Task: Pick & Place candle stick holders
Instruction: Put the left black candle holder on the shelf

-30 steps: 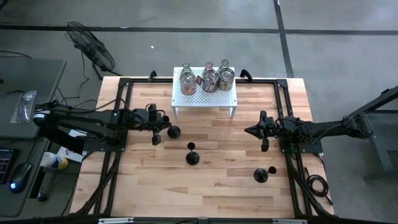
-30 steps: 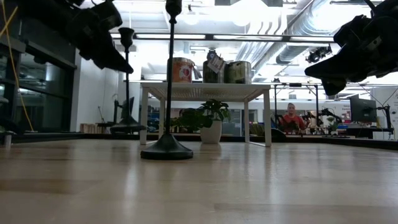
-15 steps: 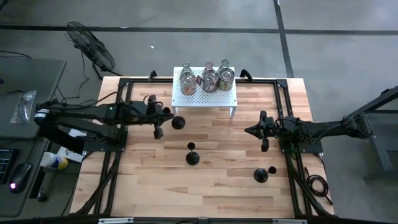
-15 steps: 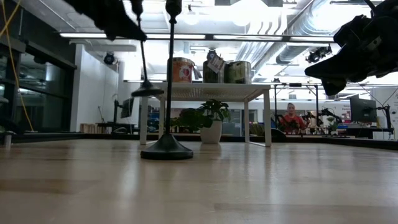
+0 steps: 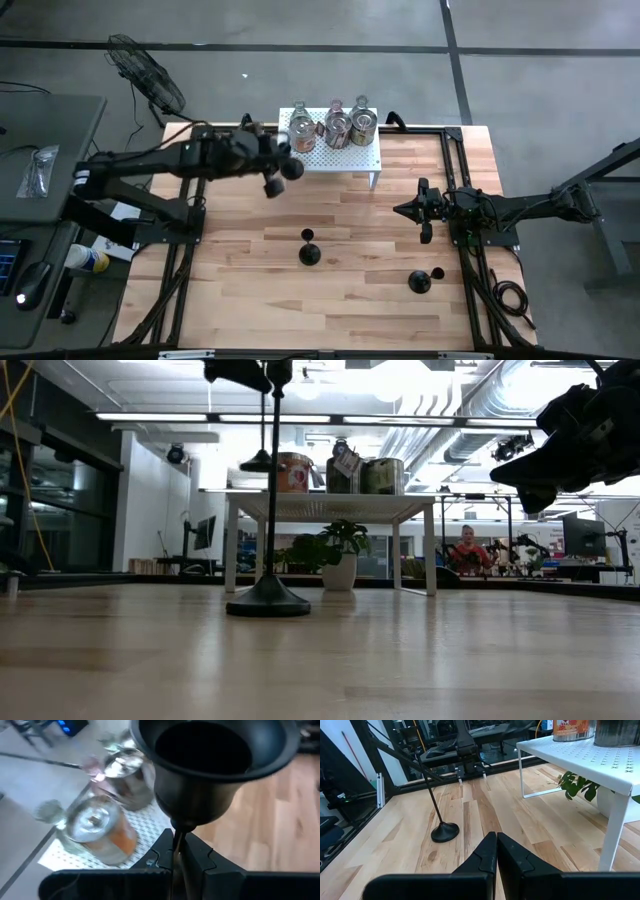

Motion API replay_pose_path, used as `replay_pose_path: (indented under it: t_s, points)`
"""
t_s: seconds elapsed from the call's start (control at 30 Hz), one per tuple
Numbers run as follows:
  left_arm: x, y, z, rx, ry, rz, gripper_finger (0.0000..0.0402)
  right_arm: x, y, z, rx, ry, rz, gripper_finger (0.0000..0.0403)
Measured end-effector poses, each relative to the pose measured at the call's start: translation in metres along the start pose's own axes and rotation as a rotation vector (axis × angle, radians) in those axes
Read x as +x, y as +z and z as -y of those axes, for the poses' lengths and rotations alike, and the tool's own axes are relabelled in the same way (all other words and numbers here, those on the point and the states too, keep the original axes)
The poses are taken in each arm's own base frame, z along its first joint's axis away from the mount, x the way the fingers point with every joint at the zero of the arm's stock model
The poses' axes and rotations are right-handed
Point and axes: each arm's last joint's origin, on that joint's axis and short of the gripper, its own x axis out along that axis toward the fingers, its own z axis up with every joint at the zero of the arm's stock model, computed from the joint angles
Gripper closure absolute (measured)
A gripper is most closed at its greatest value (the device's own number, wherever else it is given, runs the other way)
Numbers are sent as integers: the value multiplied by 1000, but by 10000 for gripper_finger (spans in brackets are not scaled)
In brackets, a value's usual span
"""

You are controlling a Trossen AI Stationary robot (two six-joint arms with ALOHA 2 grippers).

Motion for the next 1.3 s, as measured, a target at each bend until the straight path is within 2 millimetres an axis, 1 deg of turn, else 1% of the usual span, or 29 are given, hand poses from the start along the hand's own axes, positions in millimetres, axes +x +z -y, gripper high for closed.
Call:
replay_pose_path:
  t_s: [0.13,0.3,0.57,0.87,1.3]
  points:
    - [7,6,-16,-79,57,-3,394,0,0,0,0,0,0,398]
    - [12,1,-35,-192,82,-49,395,0,0,0,0,0,0,398]
    - [19,-2,-52,-267,65,-80,395,0,0,0,0,0,-1,398]
    - [28,-5,-65,-297,50,-103,395,0,0,0,0,0,0,398]
    - [39,-5,-65,-270,66,-101,395,0,0,0,0,0,0,398]
